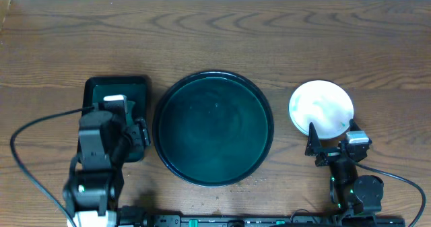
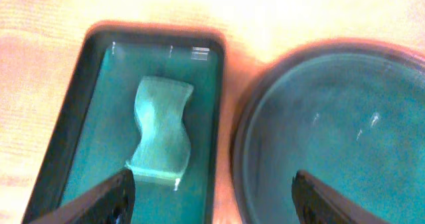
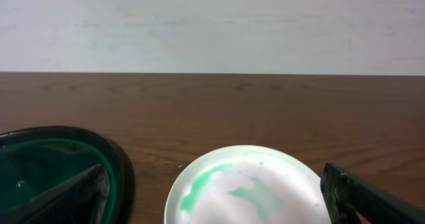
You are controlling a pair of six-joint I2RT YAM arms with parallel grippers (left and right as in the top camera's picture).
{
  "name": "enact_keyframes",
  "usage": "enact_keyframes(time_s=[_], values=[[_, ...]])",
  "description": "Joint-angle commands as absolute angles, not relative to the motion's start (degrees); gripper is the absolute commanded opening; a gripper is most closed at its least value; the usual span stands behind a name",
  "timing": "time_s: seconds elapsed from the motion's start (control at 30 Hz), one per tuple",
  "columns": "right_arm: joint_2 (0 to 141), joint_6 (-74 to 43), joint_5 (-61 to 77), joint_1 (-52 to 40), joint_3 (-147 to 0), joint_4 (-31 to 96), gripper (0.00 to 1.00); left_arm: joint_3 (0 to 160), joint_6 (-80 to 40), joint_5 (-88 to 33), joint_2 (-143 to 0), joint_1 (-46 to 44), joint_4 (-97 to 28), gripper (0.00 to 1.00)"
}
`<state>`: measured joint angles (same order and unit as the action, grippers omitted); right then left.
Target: Clean dirty plates on tray and stack at the side
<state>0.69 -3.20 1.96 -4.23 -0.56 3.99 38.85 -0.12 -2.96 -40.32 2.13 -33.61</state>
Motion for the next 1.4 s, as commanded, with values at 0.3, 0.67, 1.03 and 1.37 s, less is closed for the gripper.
enact_keyframes(time_s=[0.3,0.67,1.03,1.37], values=[[0.27,-3.33,2.42,-3.77,-0.3,4.08,0.99,16.69,0.49,-5.32,-21.1,2.07,-7.2,0.76],[0.27,-3.33,2.42,-3.77,-0.3,4.08,0.99,4.6,6.79,-5.32,-12.47,2.07,6.57,0.76],[0.27,-3.33,2.42,-3.77,-0.3,4.08,0.99,0.21,9.93,-5.32,-4.82,2.11,2.9,0.76],[0.27,-3.33,2.42,-3.77,-0.3,4.05,0.99,0.21,9.82,-5.15,-2.15,2.22,-3.75,0.88]])
